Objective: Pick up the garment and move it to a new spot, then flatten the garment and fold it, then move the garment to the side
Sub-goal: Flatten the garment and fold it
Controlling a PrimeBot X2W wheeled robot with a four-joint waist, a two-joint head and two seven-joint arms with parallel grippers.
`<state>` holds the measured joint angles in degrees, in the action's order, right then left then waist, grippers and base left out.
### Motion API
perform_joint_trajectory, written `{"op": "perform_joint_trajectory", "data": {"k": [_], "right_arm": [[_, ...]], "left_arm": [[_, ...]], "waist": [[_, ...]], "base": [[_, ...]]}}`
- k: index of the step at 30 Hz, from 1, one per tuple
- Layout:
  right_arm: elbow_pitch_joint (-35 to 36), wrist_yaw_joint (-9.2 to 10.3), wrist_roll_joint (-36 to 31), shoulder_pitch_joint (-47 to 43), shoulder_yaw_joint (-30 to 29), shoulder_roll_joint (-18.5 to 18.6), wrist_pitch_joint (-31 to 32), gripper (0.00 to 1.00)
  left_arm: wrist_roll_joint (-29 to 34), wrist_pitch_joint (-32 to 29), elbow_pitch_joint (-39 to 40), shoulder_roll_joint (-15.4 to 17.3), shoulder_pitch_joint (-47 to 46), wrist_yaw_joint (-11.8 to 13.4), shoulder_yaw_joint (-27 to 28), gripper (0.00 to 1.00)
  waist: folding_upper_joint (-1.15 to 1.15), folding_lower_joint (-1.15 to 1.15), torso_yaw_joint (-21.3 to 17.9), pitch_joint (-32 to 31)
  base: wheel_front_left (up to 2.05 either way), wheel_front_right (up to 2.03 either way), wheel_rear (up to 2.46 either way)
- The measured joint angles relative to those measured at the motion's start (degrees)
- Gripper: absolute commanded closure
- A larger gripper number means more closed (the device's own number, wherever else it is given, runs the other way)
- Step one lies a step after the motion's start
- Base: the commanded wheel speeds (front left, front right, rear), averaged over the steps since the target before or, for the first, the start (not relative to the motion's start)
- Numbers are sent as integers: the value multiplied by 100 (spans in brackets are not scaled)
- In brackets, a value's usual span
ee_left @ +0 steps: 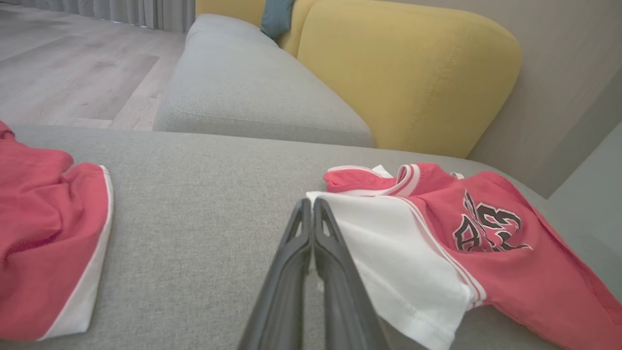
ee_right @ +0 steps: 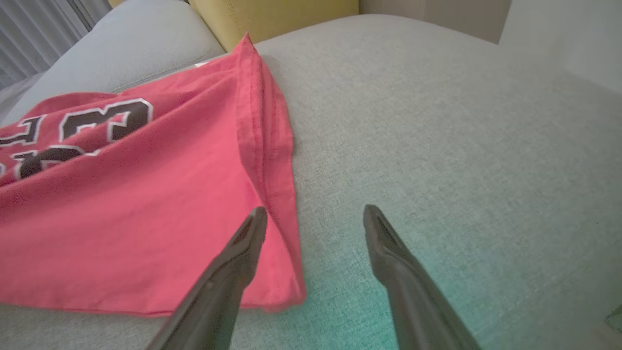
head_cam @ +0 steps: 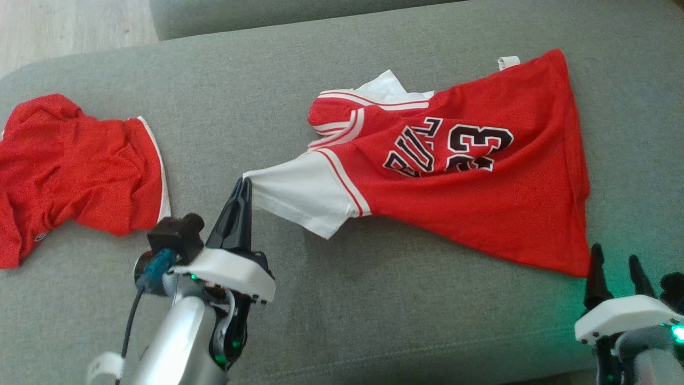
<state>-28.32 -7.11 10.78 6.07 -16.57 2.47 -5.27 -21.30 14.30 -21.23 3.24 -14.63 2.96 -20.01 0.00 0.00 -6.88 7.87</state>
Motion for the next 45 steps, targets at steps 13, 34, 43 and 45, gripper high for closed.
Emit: {"op": "perform_joint_trajectory", "data": {"k": [13, 34, 43, 45], "right_arm": [[-1230, 0, 612, 427, 304, 1, 8, 0], [-212, 0, 1458, 805, 1300, 16, -4, 100], [2073, 0, 1661, 1558, 1567, 332, 615, 100], [2382, 0, 1694, 1795, 1566, 439, 684, 100]], "left_arm": [[302, 0, 464, -42, 411, -164, 246, 100], [-471, 1, 1224, -59, 369, -146, 658, 100], [-1356, 25, 2052, -89, -638, -142, 906, 100], [-1480, 38, 2258, -97, -931, -89, 958, 100]], "waist": [[0, 0, -9, 80], [0, 0, -24, -26], [0, 0, -59, -286], [0, 0, -66, -366]], "base": [[0, 0, 0], [0, 0, 0], [0, 0, 0], [0, 0, 0]]}}
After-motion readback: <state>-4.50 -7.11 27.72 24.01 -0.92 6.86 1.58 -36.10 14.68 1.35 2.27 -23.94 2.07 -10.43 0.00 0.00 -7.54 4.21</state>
